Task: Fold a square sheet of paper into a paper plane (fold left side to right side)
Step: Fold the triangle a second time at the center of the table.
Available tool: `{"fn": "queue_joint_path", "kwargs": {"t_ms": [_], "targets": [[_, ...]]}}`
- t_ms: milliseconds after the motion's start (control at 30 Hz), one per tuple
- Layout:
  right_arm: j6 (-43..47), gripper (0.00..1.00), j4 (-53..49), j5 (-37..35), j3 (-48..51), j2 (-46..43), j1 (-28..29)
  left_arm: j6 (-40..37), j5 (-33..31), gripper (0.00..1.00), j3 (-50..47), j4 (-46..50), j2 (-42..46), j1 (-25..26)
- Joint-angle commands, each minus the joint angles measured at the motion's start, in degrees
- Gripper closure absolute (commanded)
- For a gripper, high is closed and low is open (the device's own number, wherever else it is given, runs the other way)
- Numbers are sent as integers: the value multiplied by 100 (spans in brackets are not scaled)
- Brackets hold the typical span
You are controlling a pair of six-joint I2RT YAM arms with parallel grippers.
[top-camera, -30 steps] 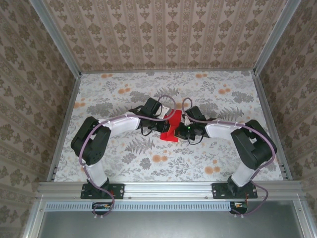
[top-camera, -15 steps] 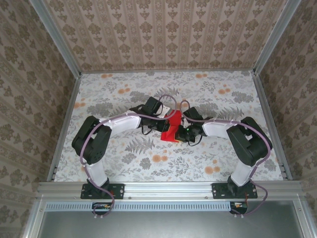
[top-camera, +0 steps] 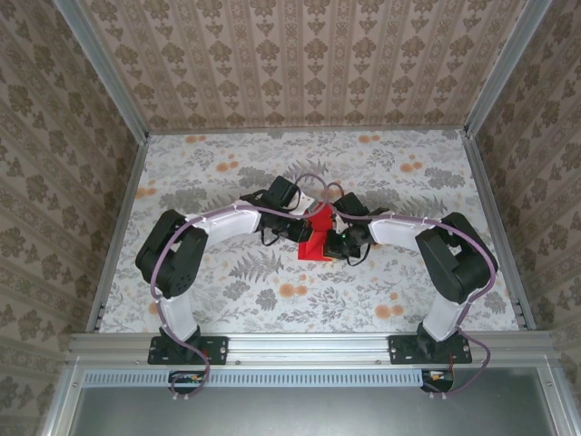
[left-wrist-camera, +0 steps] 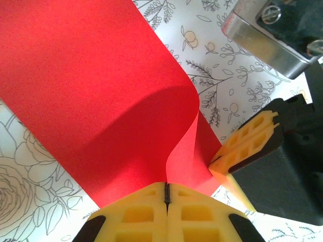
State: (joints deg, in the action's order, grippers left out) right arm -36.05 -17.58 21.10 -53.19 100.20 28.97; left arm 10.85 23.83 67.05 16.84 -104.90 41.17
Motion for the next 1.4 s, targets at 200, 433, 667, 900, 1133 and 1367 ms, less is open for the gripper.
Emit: {"fn": "queue_joint_path", "kwargs": {"t_ms": [200,433,667,900,1133,1367], "targets": [[476,96,-733,-435,-209,83,-71,-263,122,100,295,247,-166,9],[562,96,-711,-344,-266,162,-85,-363,-44,100,380,289,-269,4],[596,96,-722,-288,-271,201,-80,-439,-251,100,454,274,-423,-29],[617,97,-767,-282,-271,204,-85,-501,-387,100,520,272,-579,-50],[630,97,-806,-278,-281,197,-84,-511,-492,100,494,237,-647,-51],[626,97,-809,-291,-280,196,-86,-509,-615,100,459,221,-668,-65]]}}
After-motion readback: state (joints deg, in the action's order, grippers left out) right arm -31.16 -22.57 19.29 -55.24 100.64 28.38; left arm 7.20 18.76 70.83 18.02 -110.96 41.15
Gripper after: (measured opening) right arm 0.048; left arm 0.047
